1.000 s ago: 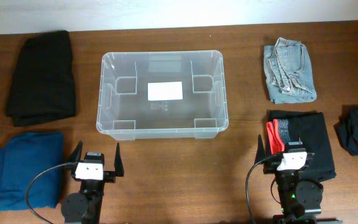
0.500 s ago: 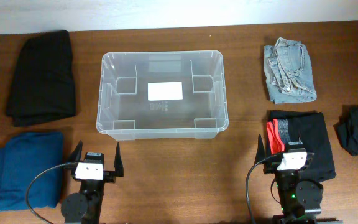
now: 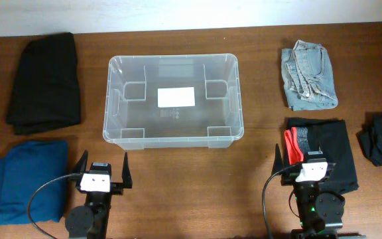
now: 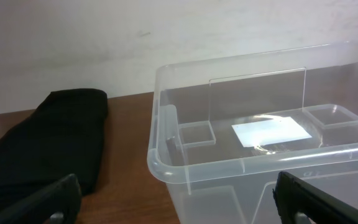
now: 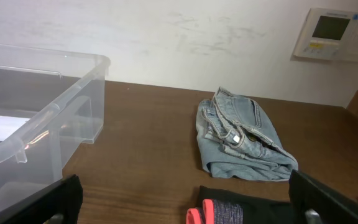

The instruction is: Pack container

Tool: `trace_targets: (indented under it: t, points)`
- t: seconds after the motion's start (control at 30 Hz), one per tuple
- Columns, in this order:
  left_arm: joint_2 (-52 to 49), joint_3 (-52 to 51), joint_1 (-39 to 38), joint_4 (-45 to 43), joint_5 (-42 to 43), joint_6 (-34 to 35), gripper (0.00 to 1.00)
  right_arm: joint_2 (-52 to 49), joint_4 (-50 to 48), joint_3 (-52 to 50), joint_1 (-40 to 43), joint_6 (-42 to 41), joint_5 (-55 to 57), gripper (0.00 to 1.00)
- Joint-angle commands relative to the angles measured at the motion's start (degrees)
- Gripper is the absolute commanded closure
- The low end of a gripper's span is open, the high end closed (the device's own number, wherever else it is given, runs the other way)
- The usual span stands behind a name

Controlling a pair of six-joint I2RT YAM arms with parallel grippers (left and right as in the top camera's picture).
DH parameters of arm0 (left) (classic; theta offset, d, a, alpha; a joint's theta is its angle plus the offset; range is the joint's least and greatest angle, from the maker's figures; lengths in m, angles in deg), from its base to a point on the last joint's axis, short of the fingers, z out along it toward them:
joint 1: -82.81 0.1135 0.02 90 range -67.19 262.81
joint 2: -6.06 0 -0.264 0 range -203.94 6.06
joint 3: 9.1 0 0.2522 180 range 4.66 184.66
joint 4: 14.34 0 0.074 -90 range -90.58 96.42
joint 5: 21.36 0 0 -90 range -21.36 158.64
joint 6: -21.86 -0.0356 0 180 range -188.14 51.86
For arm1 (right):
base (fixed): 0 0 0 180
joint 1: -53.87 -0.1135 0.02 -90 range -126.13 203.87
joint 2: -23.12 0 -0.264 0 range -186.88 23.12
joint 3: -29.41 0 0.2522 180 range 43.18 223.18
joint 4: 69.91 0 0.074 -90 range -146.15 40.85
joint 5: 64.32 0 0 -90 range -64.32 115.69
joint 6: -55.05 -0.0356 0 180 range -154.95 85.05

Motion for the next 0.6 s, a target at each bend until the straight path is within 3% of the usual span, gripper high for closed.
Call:
trace_targets:
  t: [0.0,0.33,0.57]
  points:
    - [0.17,-0.11,-0.28,0.46,-0.39,-0.94,0.01,0.59,0.31,-0.31,0.39,0.17,0.33,0.01]
    - [0.17,-0.11,-0.28,-1.29,-0.37,-0.9,0.01,0.59,0.31,-0.31,0.39,0.2,0.33,0.02]
    - [0.17,0.63,-0.26,-14.49,-0.39,-0.28,0.01,0.59,0.31,-0.31,0.39,0.2,0.33,0.02]
